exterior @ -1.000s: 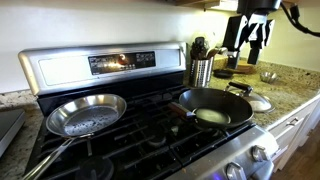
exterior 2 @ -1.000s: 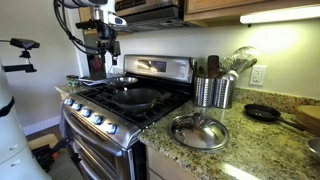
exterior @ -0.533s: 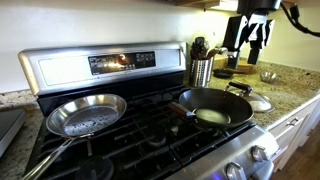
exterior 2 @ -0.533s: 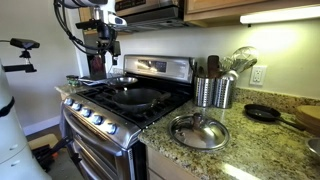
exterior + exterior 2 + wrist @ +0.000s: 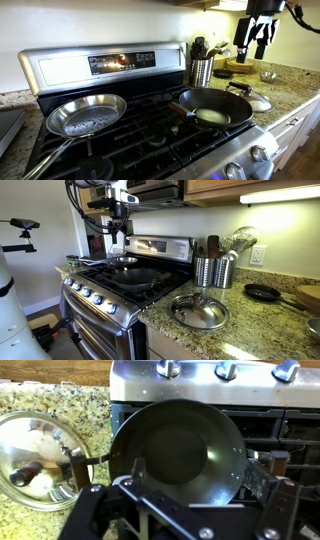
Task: Pick up the silver lid and place it on the black pot.
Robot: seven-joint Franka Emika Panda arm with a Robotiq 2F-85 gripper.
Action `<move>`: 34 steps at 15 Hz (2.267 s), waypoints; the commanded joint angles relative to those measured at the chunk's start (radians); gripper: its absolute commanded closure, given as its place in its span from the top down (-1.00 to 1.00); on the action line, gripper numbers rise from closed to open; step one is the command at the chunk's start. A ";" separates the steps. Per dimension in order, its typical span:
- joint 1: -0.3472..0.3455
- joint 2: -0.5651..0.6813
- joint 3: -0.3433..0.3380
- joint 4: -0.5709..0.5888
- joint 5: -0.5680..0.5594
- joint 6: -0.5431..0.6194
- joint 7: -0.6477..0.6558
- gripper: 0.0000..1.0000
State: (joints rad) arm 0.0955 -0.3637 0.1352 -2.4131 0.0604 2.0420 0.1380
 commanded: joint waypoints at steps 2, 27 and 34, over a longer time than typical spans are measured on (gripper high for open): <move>-0.068 -0.031 -0.041 -0.092 -0.158 0.165 -0.047 1.00; -0.299 0.225 -0.221 -0.087 -0.307 0.603 -0.007 1.00; -0.282 0.304 -0.260 -0.062 -0.287 0.634 -0.030 1.00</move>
State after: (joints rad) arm -0.1964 -0.0598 -0.1150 -2.4759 -0.2278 2.6778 0.1106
